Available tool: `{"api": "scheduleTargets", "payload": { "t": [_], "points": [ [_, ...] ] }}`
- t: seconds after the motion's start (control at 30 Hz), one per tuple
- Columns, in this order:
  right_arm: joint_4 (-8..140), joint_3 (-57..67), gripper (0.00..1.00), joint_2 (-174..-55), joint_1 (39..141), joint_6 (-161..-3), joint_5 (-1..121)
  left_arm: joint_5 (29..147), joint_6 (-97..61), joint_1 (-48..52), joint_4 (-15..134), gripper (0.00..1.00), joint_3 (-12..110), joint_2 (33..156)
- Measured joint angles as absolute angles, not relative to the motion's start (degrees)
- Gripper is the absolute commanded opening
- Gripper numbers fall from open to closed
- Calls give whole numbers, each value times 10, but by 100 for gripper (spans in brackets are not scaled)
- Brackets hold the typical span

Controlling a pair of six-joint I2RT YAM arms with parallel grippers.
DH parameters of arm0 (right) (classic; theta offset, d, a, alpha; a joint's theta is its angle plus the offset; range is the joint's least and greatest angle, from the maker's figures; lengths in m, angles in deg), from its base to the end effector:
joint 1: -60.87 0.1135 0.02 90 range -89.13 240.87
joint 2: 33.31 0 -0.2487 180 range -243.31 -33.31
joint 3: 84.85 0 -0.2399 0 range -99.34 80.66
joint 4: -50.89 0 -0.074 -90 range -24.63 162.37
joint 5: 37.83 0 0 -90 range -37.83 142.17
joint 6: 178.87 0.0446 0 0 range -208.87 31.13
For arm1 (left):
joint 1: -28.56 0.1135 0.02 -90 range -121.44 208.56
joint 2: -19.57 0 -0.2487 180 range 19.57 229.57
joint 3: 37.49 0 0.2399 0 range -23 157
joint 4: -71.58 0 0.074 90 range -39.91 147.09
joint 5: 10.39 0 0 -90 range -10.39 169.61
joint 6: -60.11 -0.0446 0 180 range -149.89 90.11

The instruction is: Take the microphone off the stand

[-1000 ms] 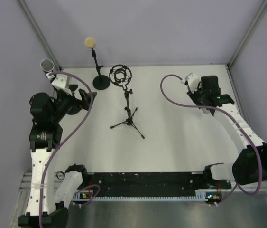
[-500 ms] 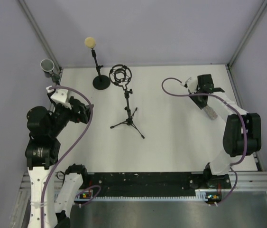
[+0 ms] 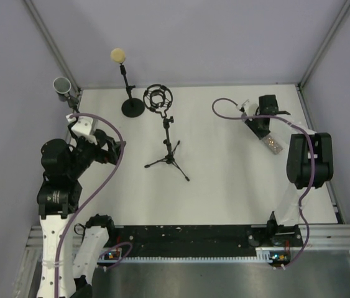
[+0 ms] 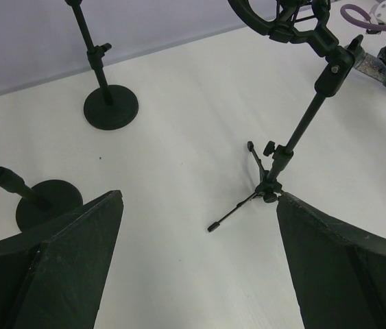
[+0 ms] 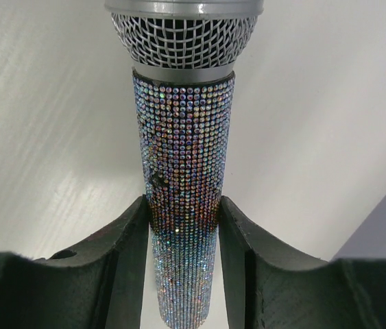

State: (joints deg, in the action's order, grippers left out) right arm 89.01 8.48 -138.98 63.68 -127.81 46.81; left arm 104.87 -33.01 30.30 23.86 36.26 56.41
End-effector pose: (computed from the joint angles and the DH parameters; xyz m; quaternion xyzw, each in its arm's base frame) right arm 0.3780 0.0144 0.1754 -0.3290 0.8999 -0.1303 0.2549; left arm 0.1256 -0.0152 0.3852 0.1484 0.7502 -0.1420 0.6285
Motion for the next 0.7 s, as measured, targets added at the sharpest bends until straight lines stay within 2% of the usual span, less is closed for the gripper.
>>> {"api": "scheduleTargets", "payload": {
  "t": [0.23,0.47,0.7],
  "points": [
    [887,87,31,-1390,637,-1275,526,1062,-325,306,239,99,355,564],
    [853,117,33,-1390,643,-1297,518,1083,-313,315,241,99,355,564],
    [821,132,60,-1390,663,-1317,483,1093,-308,322,241,99,354,564]
  ]
}}
